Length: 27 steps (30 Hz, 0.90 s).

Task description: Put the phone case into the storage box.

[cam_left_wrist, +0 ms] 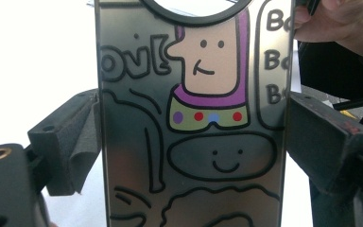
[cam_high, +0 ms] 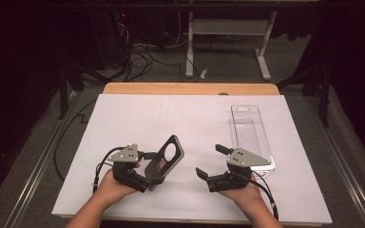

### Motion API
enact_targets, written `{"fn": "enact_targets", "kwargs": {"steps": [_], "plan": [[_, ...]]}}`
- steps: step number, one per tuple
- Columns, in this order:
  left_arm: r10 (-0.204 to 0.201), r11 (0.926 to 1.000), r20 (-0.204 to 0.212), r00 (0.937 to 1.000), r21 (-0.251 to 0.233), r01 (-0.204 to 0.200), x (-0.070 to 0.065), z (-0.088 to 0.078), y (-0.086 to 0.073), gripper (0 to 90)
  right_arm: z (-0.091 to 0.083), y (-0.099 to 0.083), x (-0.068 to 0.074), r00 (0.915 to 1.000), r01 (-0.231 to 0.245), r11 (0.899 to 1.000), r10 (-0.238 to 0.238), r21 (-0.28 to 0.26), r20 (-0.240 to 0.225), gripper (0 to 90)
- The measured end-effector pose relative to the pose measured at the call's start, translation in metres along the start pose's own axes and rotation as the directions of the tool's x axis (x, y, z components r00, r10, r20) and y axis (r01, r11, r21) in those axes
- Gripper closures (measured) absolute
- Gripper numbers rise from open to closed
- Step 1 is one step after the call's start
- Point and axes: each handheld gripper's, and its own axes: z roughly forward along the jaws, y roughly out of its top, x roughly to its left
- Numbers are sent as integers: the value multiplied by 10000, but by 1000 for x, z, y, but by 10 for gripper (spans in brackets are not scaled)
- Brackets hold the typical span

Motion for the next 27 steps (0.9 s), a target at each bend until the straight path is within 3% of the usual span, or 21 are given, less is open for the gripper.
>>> {"fn": "enact_targets", "kwargs": {"steps": [17, 27], "plan": [[156, 9998, 225, 9996, 149, -160, -2, 3, 0, 132, 0, 1, 2, 9980, -49, 10000, 46, -52, -634, 1], [326, 9992, 624, 9975, 229, -341, -5, 6, 1, 131, 0, 2, 6, 9939, -56, 9999, 41, -136, -1104, 1]]}}
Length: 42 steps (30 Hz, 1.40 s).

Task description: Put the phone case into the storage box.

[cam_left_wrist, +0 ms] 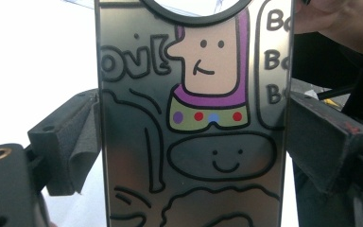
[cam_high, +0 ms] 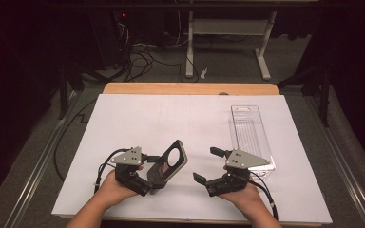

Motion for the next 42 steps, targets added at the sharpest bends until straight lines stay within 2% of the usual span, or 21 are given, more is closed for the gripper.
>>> {"fn": "enact_targets", "kwargs": {"steps": [18, 27, 42], "plan": [[196, 9998, 520, 9985, 66, -200, -3, 5, 2, 131, 3, 3, 6, 9980, -31, 10000, 26, -87, -632, 1], [372, 9993, 970, 9946, 64, -380, -5, 7, 3, 131, 3, 4, 7, 9960, -161, 9996, 139, -239, -880, 1], [477, 9988, 1345, 9898, 41, -487, -8, 10, 5, 131, 3, 7, 10, 9916, -170, 9988, 109, -465, -1290, 1]]}}
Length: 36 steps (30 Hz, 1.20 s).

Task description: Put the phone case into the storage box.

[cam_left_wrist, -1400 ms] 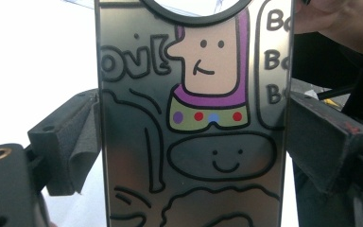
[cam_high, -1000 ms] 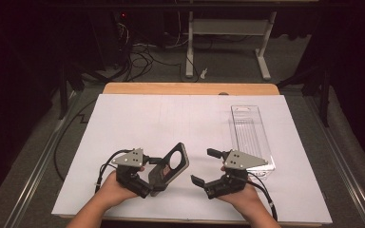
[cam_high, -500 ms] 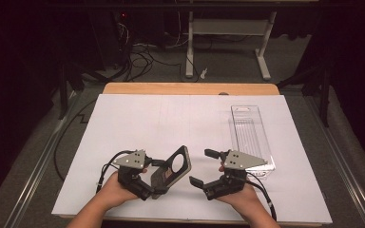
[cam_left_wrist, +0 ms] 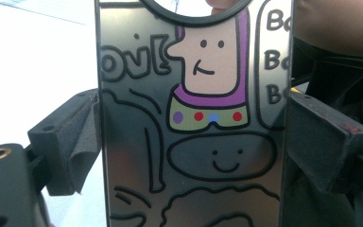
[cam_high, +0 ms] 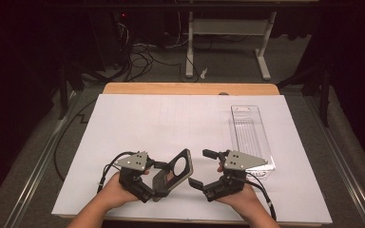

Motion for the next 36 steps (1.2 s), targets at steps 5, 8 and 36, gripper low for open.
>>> {"fn": "enact_targets", "kwargs": {"steps": [5, 8, 36], "plan": [[20, 10000, 104, 9999, 10, -20, 0, 1, 0, 131, 0, 1, 0, 9999, -32, 10000, 31, -81, -129, 1], [37, 10000, 143, 9999, 27, -37, -1, 2, 0, 131, 0, 2, 0, 9997, -28, 9999, 26, -110, -238, 0], [45, 10000, 529, 9986, 30, -47, -3, 7, 1, 131, 4, 4, 1, 9945, -20, 9994, -15, -333, -1043, 1]]}}
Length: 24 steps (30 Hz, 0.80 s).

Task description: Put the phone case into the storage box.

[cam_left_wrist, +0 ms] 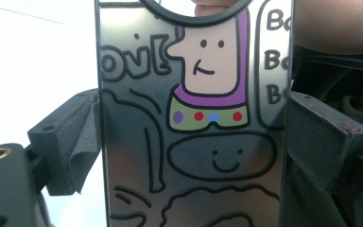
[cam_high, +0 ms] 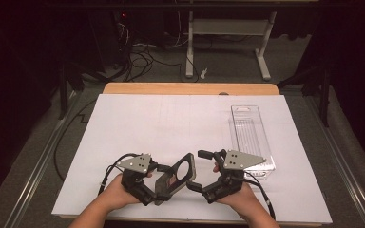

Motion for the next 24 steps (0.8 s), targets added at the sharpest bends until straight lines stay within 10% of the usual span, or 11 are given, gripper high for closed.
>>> {"fn": "enact_targets", "kwargs": {"steps": [24], "plan": [[1, 10000, -13, 10000, -5, -1, 0, 3, 1, 131, 6, 1, 0, 10000, 87, 9999, -88, 126, 21, 1]]}}
